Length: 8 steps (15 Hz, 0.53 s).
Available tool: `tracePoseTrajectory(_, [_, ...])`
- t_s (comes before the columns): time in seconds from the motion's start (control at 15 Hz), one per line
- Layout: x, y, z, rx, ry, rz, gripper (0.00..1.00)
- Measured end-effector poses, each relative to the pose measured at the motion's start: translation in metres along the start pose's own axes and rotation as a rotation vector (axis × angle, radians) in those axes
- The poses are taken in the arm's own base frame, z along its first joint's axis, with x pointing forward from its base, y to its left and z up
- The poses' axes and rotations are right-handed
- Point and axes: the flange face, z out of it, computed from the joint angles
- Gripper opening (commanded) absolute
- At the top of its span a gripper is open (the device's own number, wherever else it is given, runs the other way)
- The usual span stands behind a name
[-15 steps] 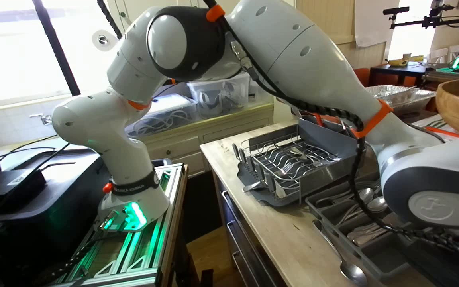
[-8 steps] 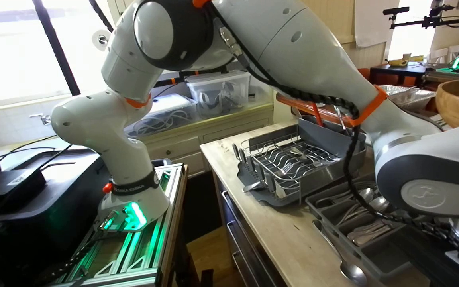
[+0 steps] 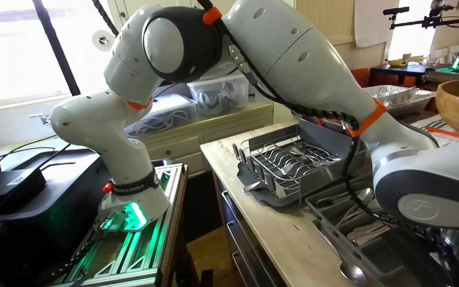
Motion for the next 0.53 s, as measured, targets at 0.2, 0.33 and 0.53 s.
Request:
tracePoseTrajectory(0.2, [0.005, 0.0, 0.005, 0.004, 0.007, 0.04, 0.6])
tracePoseTrajectory(0.33, [0.007, 0.004, 0.005, 0.01, 0.009, 0.071, 0.45])
tracePoseTrajectory(0.53, [0.007, 0.015, 0.002, 0.026, 0.0, 0.117, 0.21])
